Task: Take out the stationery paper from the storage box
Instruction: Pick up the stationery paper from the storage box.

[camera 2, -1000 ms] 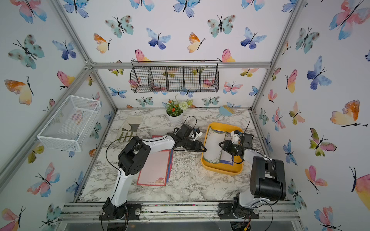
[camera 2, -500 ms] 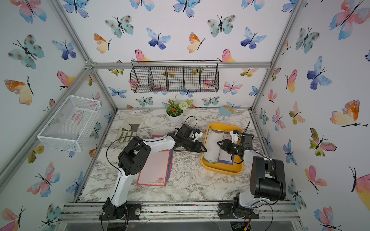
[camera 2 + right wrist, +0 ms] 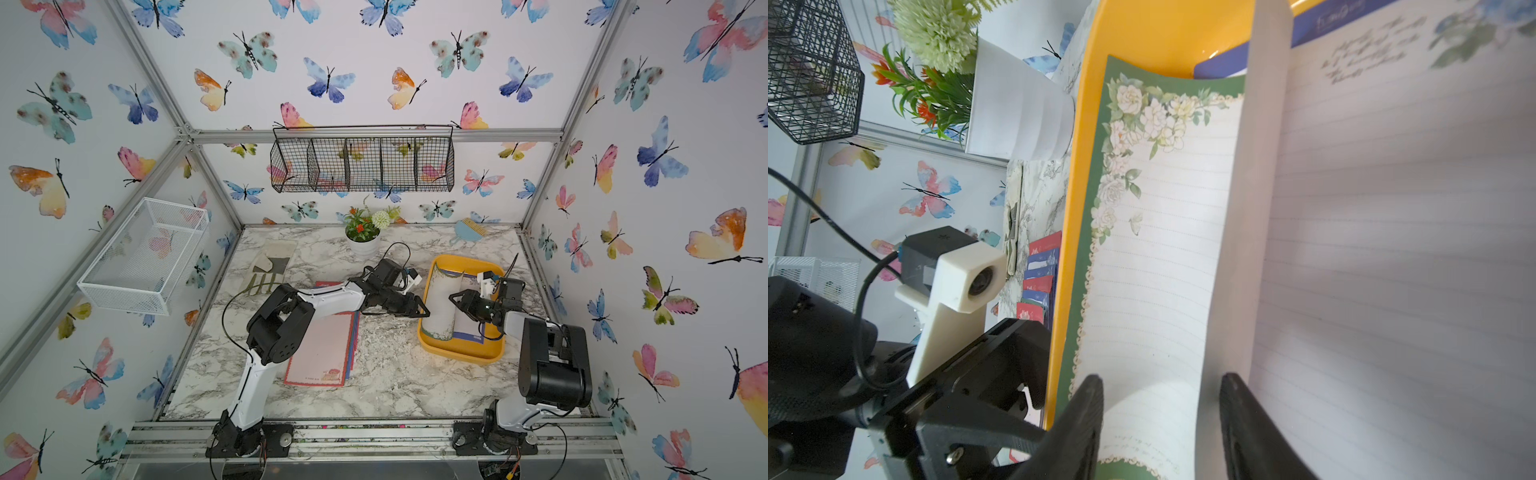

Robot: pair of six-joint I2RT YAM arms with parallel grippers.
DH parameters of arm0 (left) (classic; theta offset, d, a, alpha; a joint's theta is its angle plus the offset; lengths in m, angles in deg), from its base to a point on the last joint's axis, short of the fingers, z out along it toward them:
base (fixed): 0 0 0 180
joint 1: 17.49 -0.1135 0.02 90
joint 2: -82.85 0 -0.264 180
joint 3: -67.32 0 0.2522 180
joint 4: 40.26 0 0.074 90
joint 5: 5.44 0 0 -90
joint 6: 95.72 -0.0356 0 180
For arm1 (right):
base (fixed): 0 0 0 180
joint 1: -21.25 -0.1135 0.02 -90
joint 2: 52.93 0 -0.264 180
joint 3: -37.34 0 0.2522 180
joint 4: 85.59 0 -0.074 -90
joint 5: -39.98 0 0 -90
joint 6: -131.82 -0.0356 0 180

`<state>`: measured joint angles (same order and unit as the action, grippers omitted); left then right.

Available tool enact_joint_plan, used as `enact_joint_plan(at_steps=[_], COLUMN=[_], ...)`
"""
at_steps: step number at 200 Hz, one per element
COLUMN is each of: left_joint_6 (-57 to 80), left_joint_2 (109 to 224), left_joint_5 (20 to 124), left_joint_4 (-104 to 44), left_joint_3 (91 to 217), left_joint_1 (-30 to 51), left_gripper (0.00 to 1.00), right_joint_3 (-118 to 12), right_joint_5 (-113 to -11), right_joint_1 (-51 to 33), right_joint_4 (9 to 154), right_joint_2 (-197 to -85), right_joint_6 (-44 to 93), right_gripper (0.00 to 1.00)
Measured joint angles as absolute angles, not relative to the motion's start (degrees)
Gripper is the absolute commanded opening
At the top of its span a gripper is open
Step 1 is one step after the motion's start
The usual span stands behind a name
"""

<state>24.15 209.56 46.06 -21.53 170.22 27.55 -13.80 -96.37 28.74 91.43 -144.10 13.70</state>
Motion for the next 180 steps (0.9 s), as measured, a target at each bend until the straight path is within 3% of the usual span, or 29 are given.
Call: enact_joint_plan(at_steps=[85, 134, 180], left_joint_6=[24.30, 24.37, 24.28], left_joint_2=[209.98, 210.11, 210.11], left_joint_5=[45.62, 45.41, 45.47], left_joint_4=[-21.55, -21.57, -21.53], left_joint_3=[170.33, 170.35, 170.35], left_joint_1=[27.55, 27.59, 27.63], left_gripper=[0.52, 0.55, 0.58], right_joint_3=[-14.20, -15.31, -16.60], right_joint_5=[-93.27, -91.83, -88.66], right_joint_1=[28.74, 28.72, 28.72], right_joint_4=[89.44, 87.89, 84.48], right_joint_2=[-148.67, -149.46, -149.11], right_joint_6=[13.96, 14.64, 16.01], right_gripper=[0.43, 0.27, 0.18])
